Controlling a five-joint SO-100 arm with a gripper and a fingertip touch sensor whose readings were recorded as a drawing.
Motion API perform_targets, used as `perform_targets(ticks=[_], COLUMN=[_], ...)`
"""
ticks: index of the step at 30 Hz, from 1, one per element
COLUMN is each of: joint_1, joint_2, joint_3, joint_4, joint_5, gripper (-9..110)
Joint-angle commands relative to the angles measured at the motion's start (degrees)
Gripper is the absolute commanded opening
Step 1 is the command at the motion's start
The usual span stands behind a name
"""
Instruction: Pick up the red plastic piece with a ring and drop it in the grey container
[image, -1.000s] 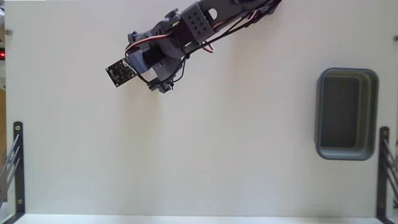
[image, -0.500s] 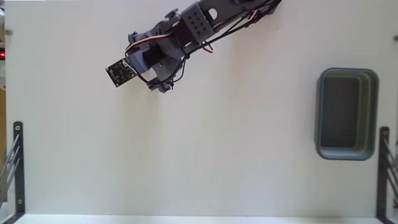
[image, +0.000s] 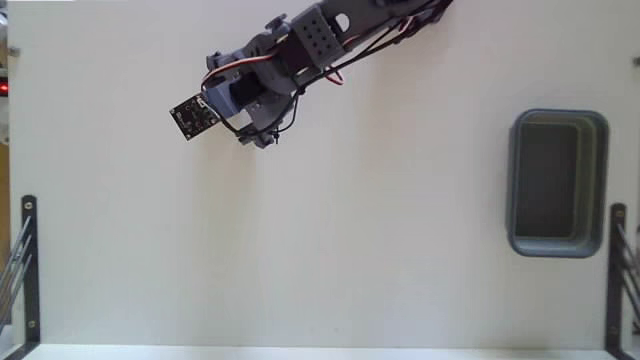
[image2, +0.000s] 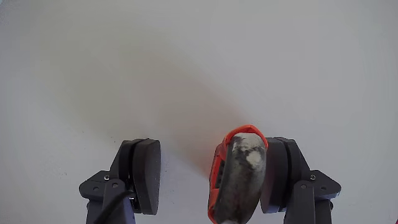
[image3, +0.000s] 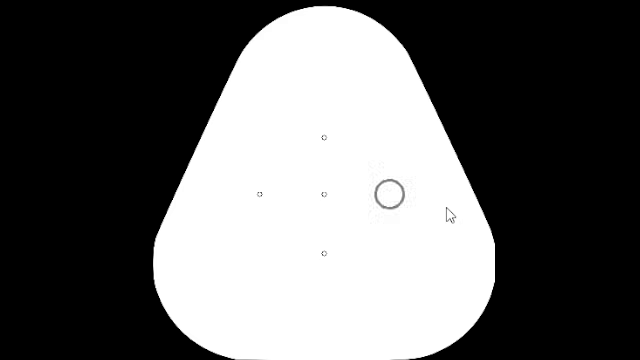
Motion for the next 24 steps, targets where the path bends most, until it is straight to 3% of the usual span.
perform_targets(ticks=[1, 24], joint_1=[1.4, 1.4], joint_2=[1.2, 1.2], joint_3=[-0.2, -0.2], joint_4=[-0.5, -0.5], joint_5=[0.3, 0.3], gripper=[92, 86])
